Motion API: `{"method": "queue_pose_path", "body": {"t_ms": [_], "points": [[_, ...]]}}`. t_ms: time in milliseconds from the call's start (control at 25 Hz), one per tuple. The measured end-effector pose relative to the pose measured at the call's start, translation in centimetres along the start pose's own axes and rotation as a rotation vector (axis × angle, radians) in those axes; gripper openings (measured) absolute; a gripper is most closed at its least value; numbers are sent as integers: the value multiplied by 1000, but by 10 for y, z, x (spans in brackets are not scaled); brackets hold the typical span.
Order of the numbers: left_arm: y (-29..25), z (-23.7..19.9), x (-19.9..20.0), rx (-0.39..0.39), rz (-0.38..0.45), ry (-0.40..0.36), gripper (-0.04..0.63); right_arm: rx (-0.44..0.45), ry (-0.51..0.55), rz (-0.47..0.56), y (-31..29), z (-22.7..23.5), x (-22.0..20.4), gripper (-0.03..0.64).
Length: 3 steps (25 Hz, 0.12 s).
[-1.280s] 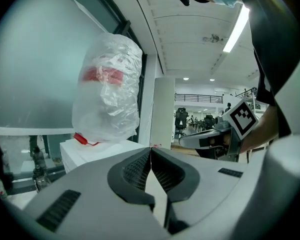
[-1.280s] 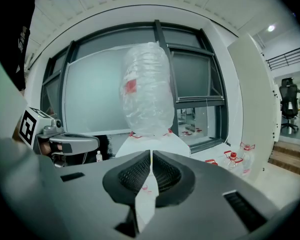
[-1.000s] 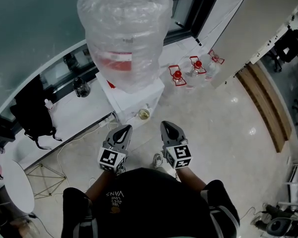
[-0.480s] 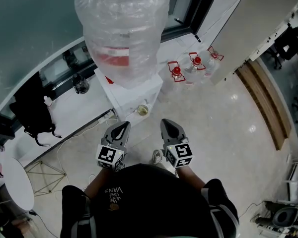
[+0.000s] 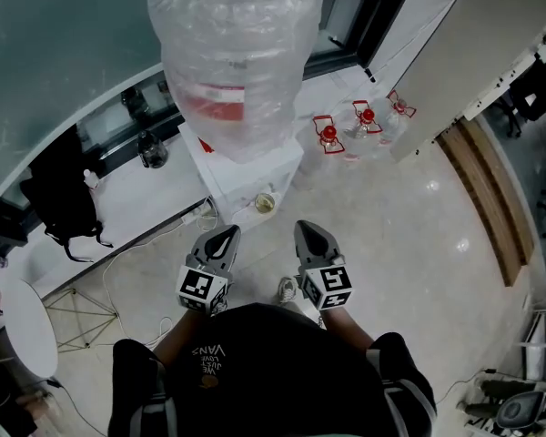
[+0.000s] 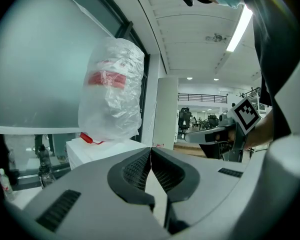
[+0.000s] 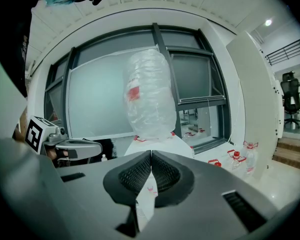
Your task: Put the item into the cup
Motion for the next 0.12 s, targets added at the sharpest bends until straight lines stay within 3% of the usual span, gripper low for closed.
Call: {"method": "queue_pose_path", "body": {"t_ms": [120], "points": [[1,-1,-4,3,-9,-15,20,4,5,-3,-1,-1,-1,44]]}}
Point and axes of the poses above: the fingertips, and each gripper's own axes: y backward along the fingers, z to its right, x out of its top, the point moved 4 cm from there along y, backward along the fingers, and after that the axes turned 5 degrees about x, right-handed, at the moved point
